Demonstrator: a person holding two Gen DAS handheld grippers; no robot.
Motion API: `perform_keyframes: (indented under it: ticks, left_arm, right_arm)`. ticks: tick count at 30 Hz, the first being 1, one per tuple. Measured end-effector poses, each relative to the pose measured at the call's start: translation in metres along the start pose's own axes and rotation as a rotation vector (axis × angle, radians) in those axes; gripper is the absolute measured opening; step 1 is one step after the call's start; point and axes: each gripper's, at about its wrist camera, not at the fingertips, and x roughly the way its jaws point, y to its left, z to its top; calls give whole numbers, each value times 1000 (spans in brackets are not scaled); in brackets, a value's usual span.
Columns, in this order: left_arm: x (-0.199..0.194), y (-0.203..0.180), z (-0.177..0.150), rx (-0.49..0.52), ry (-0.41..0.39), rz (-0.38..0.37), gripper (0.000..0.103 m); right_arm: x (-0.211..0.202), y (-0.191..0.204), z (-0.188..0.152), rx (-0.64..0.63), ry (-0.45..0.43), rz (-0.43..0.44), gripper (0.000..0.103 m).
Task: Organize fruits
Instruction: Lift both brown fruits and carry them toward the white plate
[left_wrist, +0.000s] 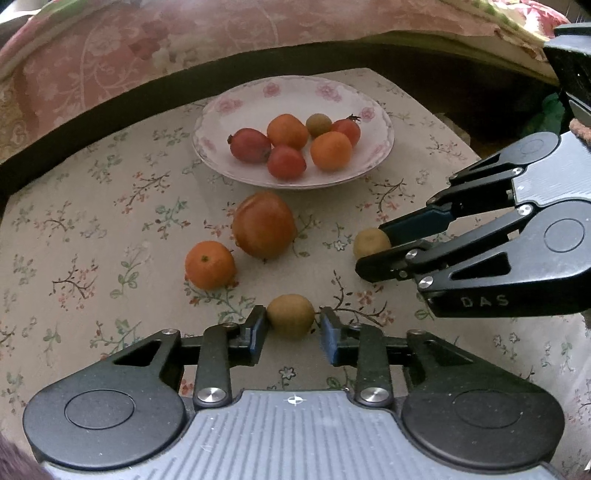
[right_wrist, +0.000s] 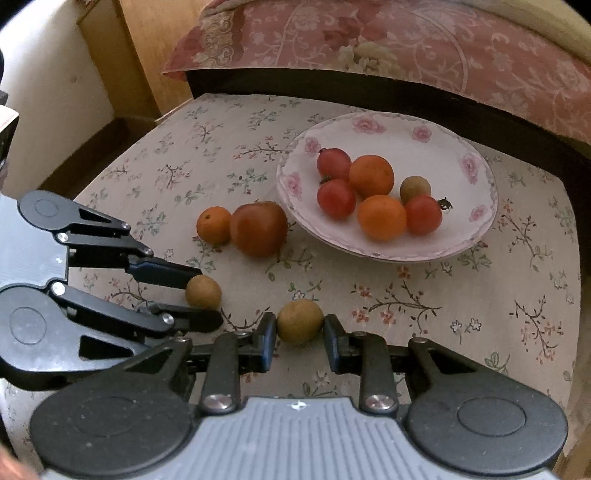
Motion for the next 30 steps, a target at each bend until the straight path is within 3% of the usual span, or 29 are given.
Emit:
perform_keyframes:
  ticks: [8,13,19,26,30]
  left_arm:
    - [1,-3,0,21,-5,19,56]
    - [2,-1,1,7,-1,23,56]
    - [1,-3,1,6,7,19,51]
    - [1,-2,3,-9,10,23,36]
    - [0,-3,4,-8,10,25,36]
  right_arm:
    - [2,-2,1,-2,-2,-2,30]
    - [2,-2,1,-3,0,2,31]
    - [3,-1,2,-10,4,3,34]
    - [3,0,3,3,10,-27,31]
    - [4,3,4,-13,15,-37,29]
